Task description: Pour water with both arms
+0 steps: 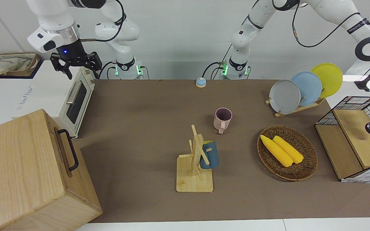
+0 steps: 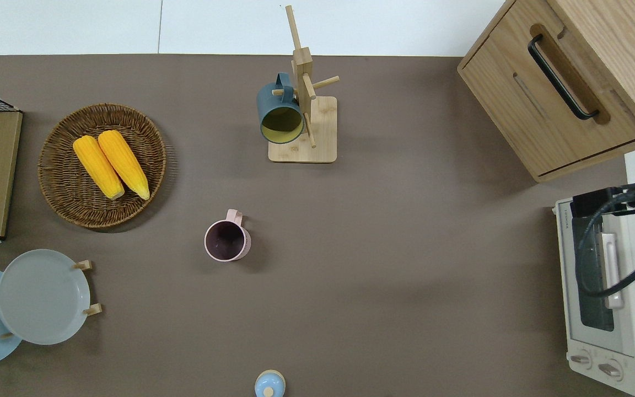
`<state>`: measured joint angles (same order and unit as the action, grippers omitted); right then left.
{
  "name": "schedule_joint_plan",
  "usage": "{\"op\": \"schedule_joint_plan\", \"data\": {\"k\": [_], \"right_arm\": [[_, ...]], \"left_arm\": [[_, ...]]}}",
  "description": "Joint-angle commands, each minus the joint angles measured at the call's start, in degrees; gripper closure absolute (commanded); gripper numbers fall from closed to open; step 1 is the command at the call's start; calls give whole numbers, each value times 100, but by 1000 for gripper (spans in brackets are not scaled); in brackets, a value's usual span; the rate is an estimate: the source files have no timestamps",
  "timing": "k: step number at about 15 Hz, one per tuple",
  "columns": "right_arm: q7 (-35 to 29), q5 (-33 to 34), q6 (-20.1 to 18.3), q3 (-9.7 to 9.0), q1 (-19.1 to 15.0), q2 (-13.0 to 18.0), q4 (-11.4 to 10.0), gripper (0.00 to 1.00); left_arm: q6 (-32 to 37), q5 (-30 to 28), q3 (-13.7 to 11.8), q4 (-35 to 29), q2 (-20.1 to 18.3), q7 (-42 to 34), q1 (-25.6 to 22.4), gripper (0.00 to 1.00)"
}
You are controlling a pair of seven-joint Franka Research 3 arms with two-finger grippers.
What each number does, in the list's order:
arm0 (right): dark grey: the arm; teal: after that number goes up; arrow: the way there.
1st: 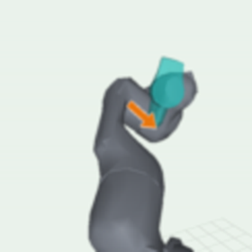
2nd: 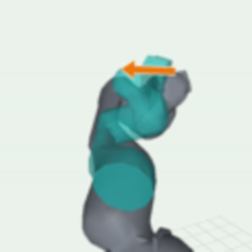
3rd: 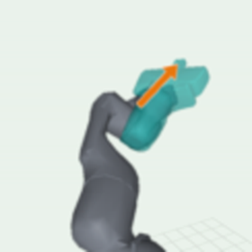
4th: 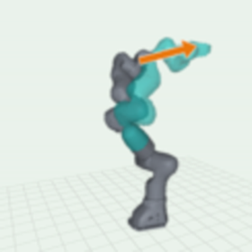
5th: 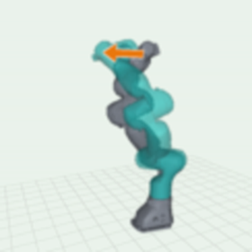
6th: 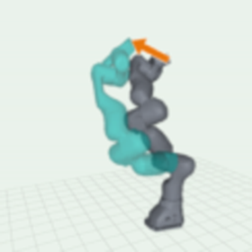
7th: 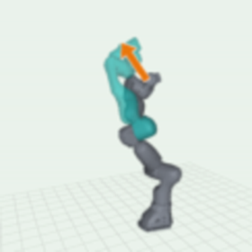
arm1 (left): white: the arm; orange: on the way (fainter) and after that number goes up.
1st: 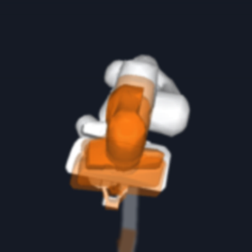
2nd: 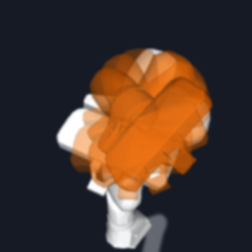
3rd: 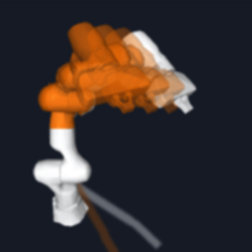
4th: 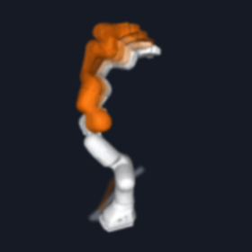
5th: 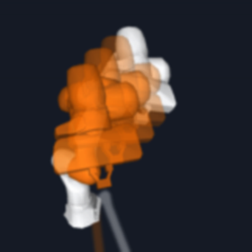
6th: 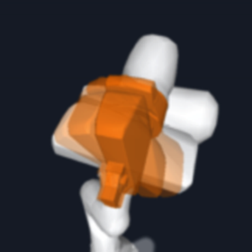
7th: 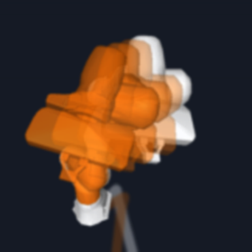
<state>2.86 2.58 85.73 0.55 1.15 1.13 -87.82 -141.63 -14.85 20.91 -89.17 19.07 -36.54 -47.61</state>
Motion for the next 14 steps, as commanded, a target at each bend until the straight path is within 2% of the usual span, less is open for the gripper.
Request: {"op": "schedule_joint_plan", "data": {"k": [1,6,9,11,13,14], "right_arm": [[136,-21,-21,-2,-18,-52,99,13],[136,-30,-12,-2,-27,-52,99,13],[136,-21,-21,-2,-27,-52,90,13],[136,-21,-12,-2,-18,-52,90,13],[136,-30,-12,-2,-27,-52,90,13],[136,-30,-12,-2,-18,-52,90,13]], "left_arm": [[-417,-387,63,-161,9,-415,-73,1000],[-576,-405,63,-311,61,-424,-126,996],[-576,-413,63,-311,105,-486,-144,955],[-576,-545,63,-311,114,-486,-144,878],[-576,-580,63,-311,123,-495,-144,861],[-576,-580,63,-311,132,-495,-135,811]]}}
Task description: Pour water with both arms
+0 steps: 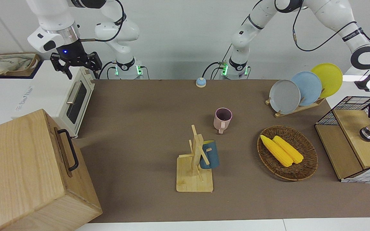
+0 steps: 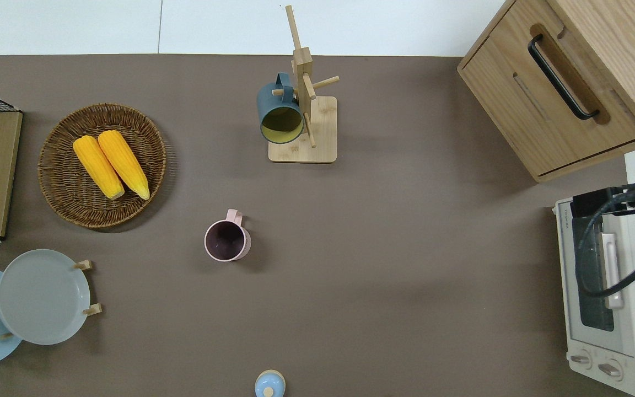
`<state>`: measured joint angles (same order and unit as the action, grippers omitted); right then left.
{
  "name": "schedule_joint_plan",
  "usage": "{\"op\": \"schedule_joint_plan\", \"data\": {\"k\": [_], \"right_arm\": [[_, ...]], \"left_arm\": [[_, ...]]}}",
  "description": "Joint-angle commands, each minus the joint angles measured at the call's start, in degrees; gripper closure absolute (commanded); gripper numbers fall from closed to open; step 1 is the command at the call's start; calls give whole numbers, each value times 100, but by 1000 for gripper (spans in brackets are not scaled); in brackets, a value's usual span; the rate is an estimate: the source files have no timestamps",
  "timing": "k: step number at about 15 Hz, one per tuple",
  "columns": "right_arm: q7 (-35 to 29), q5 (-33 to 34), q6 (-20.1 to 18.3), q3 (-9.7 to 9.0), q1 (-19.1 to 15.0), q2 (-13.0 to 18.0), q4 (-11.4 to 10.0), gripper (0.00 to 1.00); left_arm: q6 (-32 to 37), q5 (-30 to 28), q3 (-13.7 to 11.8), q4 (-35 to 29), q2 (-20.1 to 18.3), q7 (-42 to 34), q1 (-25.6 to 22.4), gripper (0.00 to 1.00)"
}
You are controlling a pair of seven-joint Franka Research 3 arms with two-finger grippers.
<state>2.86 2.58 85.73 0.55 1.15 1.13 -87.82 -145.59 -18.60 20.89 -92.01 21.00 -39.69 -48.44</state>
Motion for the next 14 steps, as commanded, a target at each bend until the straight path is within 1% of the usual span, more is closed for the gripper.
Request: {"op": "schedule_joint_plan", "data": {"k": [1,3,4,5,6,7,8,14], "right_arm": [[136,-21,-12,-2,-27,-52,98,13],[136,-30,-21,-2,-27,-52,90,13],[136,-21,-12,-2,-18,-52,90,13],[136,-30,-12,-2,-27,-52,90,13],[136,-21,-12,-2,-27,-52,90,13],[136,-21,-21,-2,-27,-52,90,13],[136,-21,-12,-2,-27,-52,90,15],[136,-21,-12,-2,-27,-52,90,13]], "left_arm": [[-180,-206,64,-28,-17,-180,-51,721],[-180,-197,64,-28,-8,-180,-51,518],[-180,-197,64,-28,1,-189,-51,457],[-180,-197,64,-28,-8,-189,-51,436],[-180,-197,64,-28,1,-189,-51,330],[-180,-197,64,-28,1,-189,-51,136],[-180,-188,64,-28,1,-189,-51,10],[-49,-83,56,34,-43,-110,-69,7]]}}
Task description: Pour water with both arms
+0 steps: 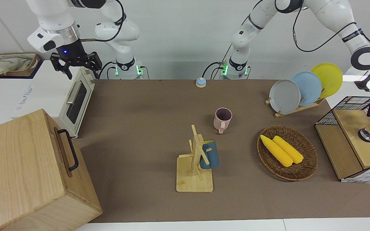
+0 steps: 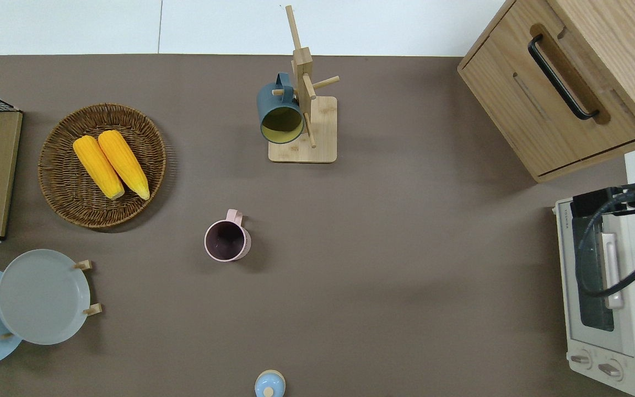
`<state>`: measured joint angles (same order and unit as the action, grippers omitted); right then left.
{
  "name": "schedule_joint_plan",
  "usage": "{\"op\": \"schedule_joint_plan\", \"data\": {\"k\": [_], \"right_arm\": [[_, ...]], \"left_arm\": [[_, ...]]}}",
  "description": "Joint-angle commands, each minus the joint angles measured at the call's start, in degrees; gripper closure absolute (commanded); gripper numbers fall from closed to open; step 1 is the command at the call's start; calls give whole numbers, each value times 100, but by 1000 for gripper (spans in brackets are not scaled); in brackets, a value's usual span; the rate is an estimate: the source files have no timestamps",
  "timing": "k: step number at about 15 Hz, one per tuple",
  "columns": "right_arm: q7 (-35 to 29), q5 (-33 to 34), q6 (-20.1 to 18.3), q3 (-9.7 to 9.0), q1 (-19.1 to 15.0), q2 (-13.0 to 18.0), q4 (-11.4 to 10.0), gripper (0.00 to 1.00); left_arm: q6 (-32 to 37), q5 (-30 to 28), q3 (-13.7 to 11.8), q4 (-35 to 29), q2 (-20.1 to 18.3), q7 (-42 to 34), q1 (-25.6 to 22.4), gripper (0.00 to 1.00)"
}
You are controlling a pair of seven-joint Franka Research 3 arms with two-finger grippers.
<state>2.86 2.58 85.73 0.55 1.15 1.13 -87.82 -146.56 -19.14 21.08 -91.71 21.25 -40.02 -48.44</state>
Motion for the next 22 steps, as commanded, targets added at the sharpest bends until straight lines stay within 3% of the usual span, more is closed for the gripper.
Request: {"op": "schedule_joint_plan", "data": {"k": [1,3,9,13,22], "right_arm": [[136,-21,-12,-2,-27,-51,89,13],[136,-21,-12,-2,-27,-51,89,13],[136,-21,-12,-2,-27,-51,89,13],[136,-30,-12,-2,-27,-51,89,13],[136,-30,-12,-2,-27,-51,98,13]], "left_arm": [[170,-20,28,4,-86,-59,-77,7],[513,-20,-147,82,-112,-50,-69,7],[1208,-3,-350,127,-314,282,-77,7],[1682,532,-350,161,-560,740,-69,7],[3545,1719,-245,425,-1166,1742,19,7]]}}
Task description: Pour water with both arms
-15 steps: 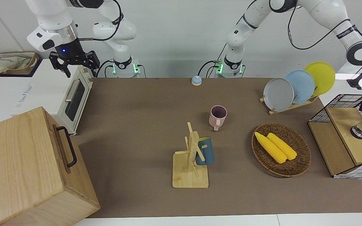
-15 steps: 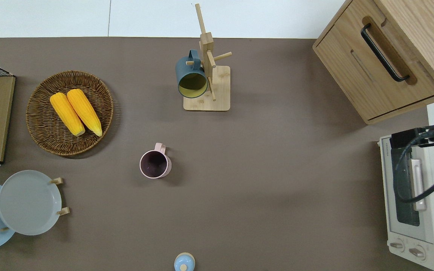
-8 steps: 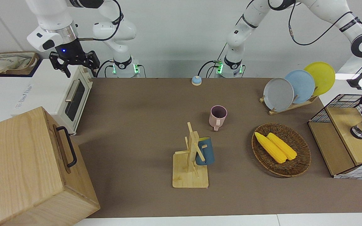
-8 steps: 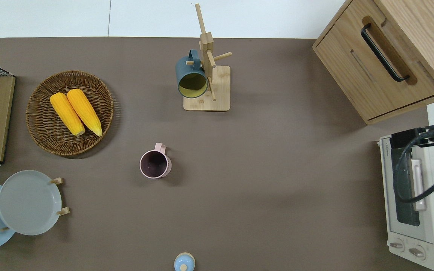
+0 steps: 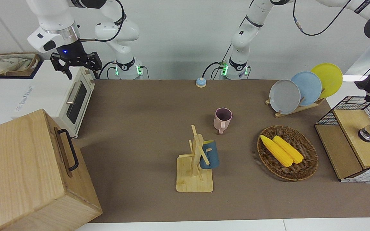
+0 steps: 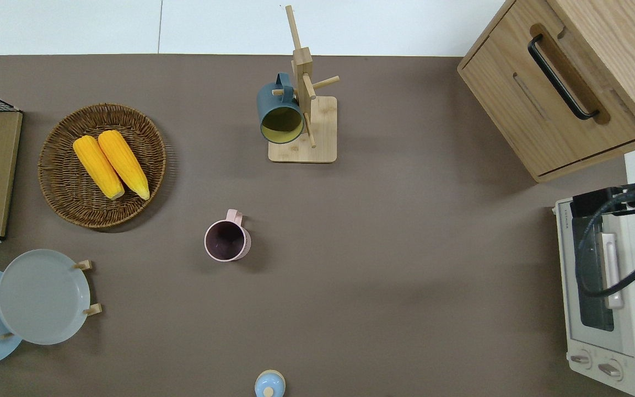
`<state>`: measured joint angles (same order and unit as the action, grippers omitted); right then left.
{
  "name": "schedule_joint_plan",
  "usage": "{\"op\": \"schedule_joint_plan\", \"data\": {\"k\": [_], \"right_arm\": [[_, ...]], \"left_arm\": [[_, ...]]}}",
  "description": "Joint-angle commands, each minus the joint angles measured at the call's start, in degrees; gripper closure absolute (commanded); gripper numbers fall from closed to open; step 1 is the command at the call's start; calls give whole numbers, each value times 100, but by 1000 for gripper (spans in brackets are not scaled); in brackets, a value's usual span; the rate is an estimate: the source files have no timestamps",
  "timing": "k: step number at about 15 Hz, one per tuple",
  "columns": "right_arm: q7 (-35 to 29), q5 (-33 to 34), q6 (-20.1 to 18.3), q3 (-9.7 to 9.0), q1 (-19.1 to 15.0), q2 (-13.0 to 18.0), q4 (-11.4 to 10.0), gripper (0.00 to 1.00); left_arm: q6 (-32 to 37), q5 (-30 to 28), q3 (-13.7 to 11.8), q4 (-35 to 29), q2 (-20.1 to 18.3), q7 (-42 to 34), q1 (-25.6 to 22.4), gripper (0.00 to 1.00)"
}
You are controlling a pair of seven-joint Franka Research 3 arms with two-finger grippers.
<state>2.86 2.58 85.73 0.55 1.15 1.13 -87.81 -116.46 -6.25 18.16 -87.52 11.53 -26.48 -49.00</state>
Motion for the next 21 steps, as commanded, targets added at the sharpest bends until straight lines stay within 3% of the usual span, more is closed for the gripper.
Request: {"op": "schedule_joint_plan", "data": {"k": [1,5,11,21], "right_arm": [[136,-30,-12,-2,-27,-51,89,13],[136,-30,-12,-2,-27,-51,98,13],[136,-21,-12,-2,-27,-51,89,13],[136,-21,-21,-2,-18,-51,89,13]], "left_arm": [[702,544,64,7,-265,450,75,5],[1397,642,213,7,-555,486,84,5],[2311,642,679,-1,-714,961,171,5],[3059,642,443,7,-1100,1936,1866,5]]}}
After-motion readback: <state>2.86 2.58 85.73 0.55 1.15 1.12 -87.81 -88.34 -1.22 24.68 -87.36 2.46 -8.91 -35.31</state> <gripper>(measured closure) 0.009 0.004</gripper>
